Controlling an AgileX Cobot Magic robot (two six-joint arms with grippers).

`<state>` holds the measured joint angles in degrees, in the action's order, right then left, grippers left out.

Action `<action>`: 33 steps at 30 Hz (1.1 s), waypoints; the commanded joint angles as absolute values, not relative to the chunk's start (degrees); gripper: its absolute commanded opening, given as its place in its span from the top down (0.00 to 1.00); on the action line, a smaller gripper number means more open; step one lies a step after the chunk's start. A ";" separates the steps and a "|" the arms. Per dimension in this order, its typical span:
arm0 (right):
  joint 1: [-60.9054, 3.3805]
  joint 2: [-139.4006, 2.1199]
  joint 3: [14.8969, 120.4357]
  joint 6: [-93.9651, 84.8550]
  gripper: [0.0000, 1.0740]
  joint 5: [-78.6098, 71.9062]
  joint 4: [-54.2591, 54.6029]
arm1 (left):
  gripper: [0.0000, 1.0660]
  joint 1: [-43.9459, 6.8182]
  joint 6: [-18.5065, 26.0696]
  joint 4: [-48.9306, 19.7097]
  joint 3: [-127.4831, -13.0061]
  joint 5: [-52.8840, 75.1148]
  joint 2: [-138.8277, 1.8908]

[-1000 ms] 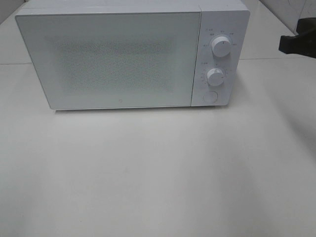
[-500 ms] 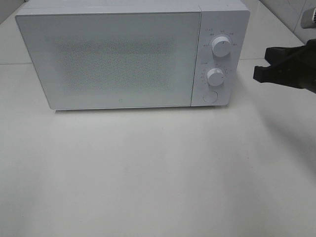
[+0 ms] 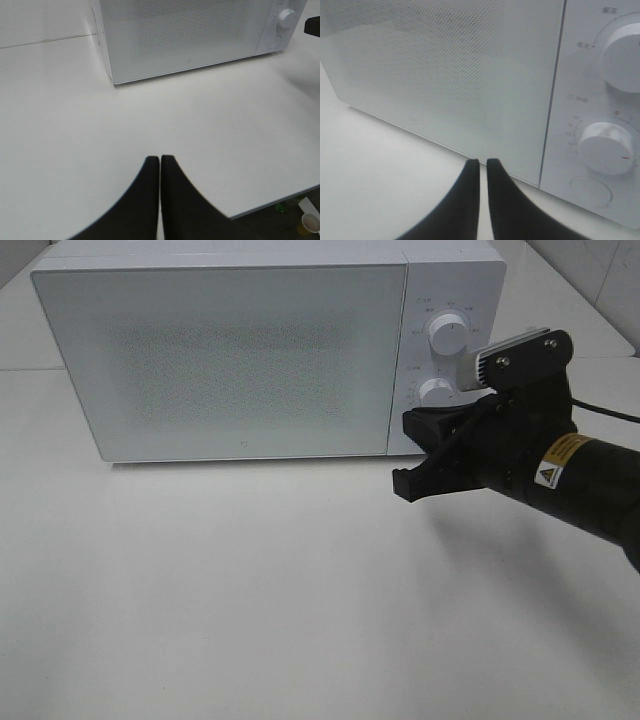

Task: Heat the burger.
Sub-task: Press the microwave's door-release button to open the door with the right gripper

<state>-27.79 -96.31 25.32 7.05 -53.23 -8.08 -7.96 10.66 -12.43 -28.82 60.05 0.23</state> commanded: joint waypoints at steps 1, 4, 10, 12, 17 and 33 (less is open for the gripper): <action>-29.79 -98.20 25.44 6.36 0.94 -58.21 -7.16 | 1.00 -7.96 10.77 -12.83 -28.65 59.47 1.32; -29.91 -100.04 25.44 6.70 0.93 -59.24 -4.24 | 1.00 -7.96 10.77 -12.83 -28.65 59.47 1.32; -29.85 -101.24 25.44 10.77 0.93 -59.24 2.81 | 1.00 -7.96 10.77 -12.83 -28.65 59.47 1.32; -29.85 -101.24 25.44 20.40 0.92 -59.30 7.68 | 1.00 -7.96 10.77 -12.83 -28.65 59.47 1.32; -29.85 -101.24 25.44 30.83 0.92 -59.47 8.08 | 1.00 -7.96 10.77 -12.83 -28.65 59.47 1.32; -29.85 -101.24 25.44 61.13 1.00 -59.59 4.01 | 1.00 -7.96 10.77 -12.83 -28.65 59.47 1.32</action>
